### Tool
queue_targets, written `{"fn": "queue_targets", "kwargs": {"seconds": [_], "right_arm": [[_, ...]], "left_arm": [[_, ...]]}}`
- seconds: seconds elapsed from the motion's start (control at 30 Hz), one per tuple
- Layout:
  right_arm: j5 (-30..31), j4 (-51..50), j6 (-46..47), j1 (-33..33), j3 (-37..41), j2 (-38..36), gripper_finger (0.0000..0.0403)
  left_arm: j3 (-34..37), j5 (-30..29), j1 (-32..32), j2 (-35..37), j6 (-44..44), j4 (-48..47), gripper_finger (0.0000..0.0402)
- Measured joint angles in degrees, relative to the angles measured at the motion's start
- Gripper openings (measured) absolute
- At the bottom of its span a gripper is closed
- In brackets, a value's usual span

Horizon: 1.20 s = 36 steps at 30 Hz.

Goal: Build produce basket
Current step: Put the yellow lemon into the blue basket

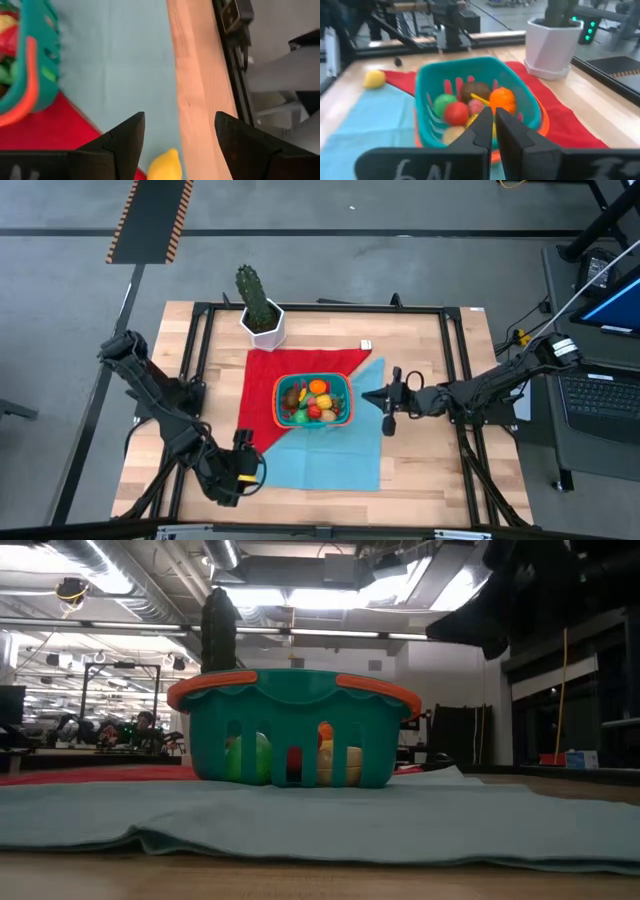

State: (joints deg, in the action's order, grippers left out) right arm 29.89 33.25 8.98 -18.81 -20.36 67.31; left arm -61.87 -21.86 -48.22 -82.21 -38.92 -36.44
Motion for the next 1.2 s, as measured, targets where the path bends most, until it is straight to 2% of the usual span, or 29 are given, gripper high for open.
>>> {"fn": "queue_targets", "kwargs": {"seconds": [0.27, 0.4, 0.53, 0.93, 1.1, 1.2], "right_arm": [[0.0, 0.6, -0.2, -4.0, -1.3, 0.1, 0.0026], [0.4, -3.2, 0.6, -5.1, -2.8, 0.1, 0.0026], [1.8, -5.3, 2.0, -5.5, -3.8, 0.7, 0.0026], [2.0, -5.3, 1.5, -5.3, -5.0, 3.7, 0.0026], [2.0, -5.3, 1.5, -5.3, -5.1, 3.7, 0.0026], [2.0, -5.2, 1.5, -5.3, -5.1, 3.7, 0.0026]], "left_arm": [[0.0, 3.0, -2.6, -5.0, -1.7, -0.3, 0.0232], [0.0, 3.8, -3.2, -6.5, -1.8, -0.4, 0.0231], [0.0, 5.0, -3.2, -6.7, -4.4, -0.9, 0.0231], [0.0, 5.1, -2.5, -6.7, -4.6, -2.1, 0.0231], [-2.3, 6.5, -2.0, -9.9, -4.1, -2.4, 0.0231], [-5.5, 8.3, -1.7, -13.1, -2.8, -9.0, 0.0231]]}}
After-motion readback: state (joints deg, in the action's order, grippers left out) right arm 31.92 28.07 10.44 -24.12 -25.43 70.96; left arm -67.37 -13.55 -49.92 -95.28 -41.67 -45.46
